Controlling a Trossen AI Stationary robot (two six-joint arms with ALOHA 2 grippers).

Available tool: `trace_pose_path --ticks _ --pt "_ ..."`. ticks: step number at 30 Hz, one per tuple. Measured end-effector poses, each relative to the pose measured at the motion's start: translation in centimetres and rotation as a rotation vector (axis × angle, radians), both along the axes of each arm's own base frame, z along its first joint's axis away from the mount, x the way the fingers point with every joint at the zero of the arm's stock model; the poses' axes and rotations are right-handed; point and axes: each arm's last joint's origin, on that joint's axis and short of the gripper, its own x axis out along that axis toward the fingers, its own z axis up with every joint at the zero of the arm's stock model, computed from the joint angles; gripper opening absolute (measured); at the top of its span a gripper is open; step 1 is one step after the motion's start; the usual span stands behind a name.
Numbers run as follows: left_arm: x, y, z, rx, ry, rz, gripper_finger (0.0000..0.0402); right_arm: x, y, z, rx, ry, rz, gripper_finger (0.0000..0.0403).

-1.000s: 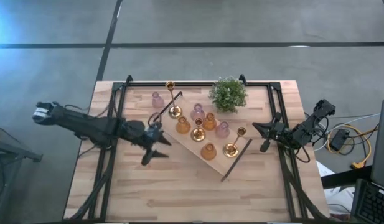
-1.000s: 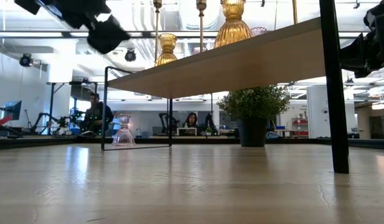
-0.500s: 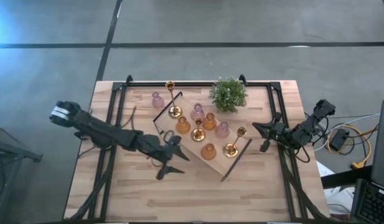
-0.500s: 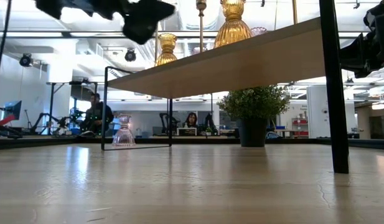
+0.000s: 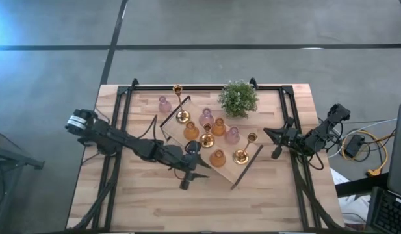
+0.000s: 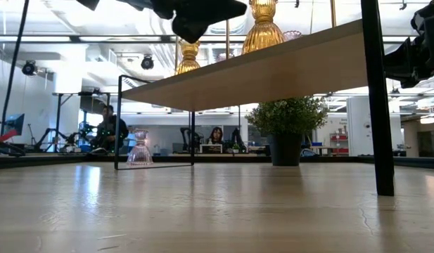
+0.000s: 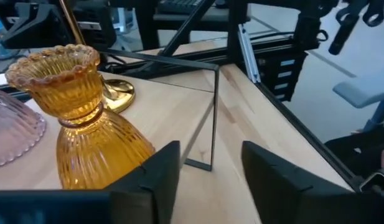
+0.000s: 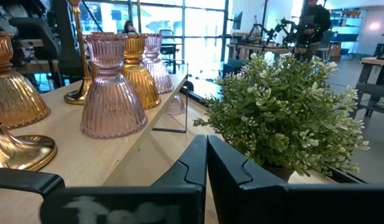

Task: Pick & Place candle stick holders
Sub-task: Adjust the yellow glass candle holder on the shelf

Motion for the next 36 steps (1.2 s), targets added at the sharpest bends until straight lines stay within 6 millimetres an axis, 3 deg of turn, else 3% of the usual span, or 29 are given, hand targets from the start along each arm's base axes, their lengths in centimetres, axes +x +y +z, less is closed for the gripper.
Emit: trace_pose_path --ticks 12,36 --pt "1.2 0.0 0.7 -0.016 -0.018 0.065 0.0008 0.0 0.0 0.0 0.000 0.000 0.000 0.0008" --pt "1.5 0.9 1.1 -0.089 -0.062 0.230 0.0001 0.0 0.0 0.0 0.000 0.000 0.000 0.0008"
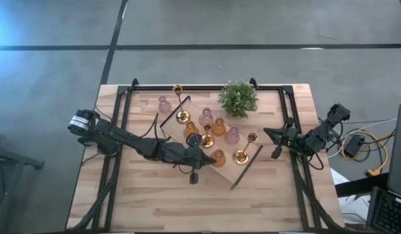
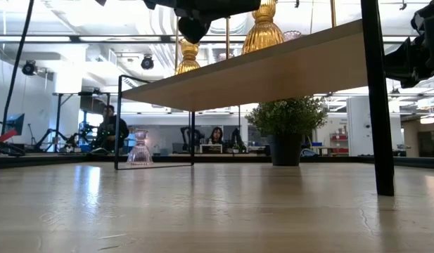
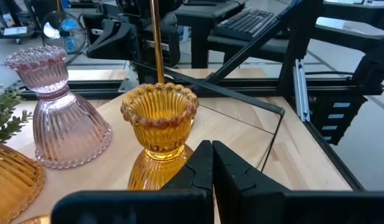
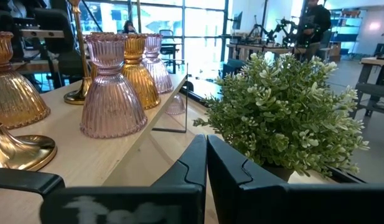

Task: Pick & Place candle stick holders
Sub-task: Adjust the yellow glass candle holder on the shelf

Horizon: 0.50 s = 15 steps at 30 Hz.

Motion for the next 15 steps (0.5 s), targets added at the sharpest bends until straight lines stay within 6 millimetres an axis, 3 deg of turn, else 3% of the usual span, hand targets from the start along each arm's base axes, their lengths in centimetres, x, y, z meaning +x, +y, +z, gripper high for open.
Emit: trace_pose_path --ticks 15 --pt "1.5 0.0 -1.5 -0.009 0.030 -0.020 0.0000 0.0 0.0 0.0 -0.002 0.001 0.000 0.0008"
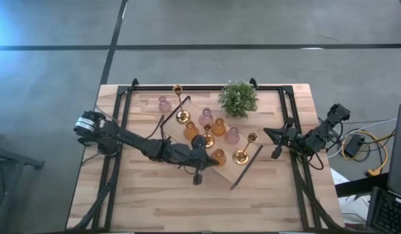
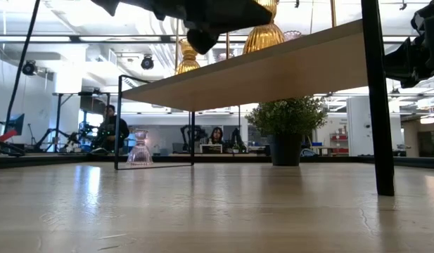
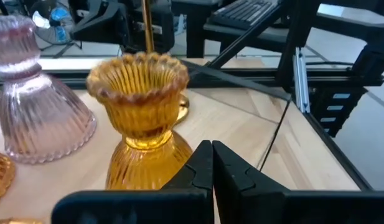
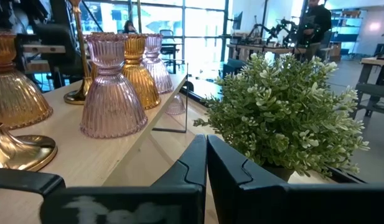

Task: Pick & Place candle stick holders
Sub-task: Adjust the yellow glass candle holder on the shelf

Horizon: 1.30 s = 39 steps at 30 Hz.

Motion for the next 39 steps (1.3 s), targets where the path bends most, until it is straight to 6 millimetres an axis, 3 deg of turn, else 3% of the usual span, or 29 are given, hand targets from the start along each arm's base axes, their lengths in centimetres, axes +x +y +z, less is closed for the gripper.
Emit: trace_pose_path --ticks 14,39 --pt "0.2 0.7 0.5 0.019 -0.031 0.101 0.0000 0.0 0.0 0.0 0.000 0.000 0.000 0.0008" --pt "0.3 1.2 0.6 0.014 -0.060 0.093 0.0000 0.0 0.0 0.0 0.001 -0.001 0.000 0.0008"
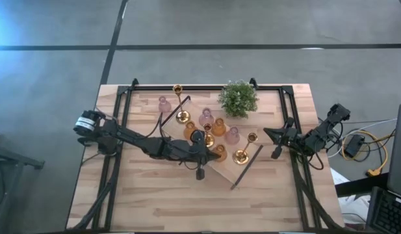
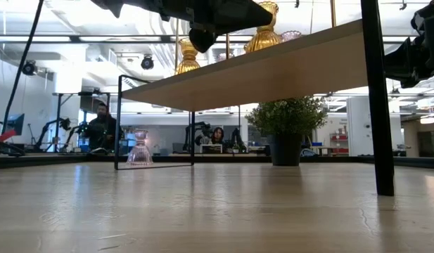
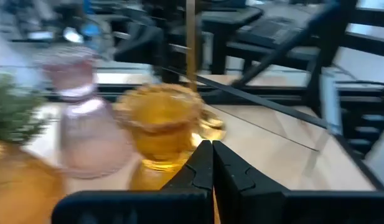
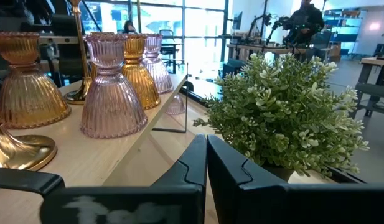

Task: Pick & Place candle stick holders
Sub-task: Adjust the yellow glass candle holder on the shelf, then put the light pink glass candle holder on the shelf

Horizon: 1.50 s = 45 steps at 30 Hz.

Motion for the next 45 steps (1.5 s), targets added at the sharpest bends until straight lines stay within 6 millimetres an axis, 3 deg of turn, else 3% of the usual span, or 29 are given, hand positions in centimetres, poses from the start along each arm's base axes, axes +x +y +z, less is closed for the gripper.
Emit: trace_pose_path --ticks 4,7,13,19,24,36,45 --pt "-0.6 -0.6 0.2 -0.021 0.039 -0.136 0.0000 0.0 0.0 0.0 0.001 0.000 0.000 0.0008" --pt "-1.8 -0.9 1.0 -0.003 0.092 -0.132 0.0000 0.0 0.0 0.0 0.000 0.000 0.000 0.0008" --pt "-5.8 -1.3 3.2 0.100 0.215 0.055 0.0000 0.0 0.0 0.0 0.000 0.000 -0.001 0.0008" --pt "-11.1 -2.1 4.3 0.231 0.301 0.404 0.0000 0.0 0.0 0.0 -0.001 0.000 0.000 0.0008" --pt "-14.7 -2.1 4.9 0.201 0.312 0.504 0.0000 0.0 0.0 0.0 -0.001 0.001 0.000 0.0008" --pt "-20.7 3.1 2.7 0.166 0.224 0.925 0.0000 0.0 0.0 0.0 0.000 0.000 0.000 0.0008" --pt "-24.0 6.4 1.4 0.188 0.191 1.051 0.0000 0.0 0.0 0.0 0.000 0.000 -0.001 0.0008"
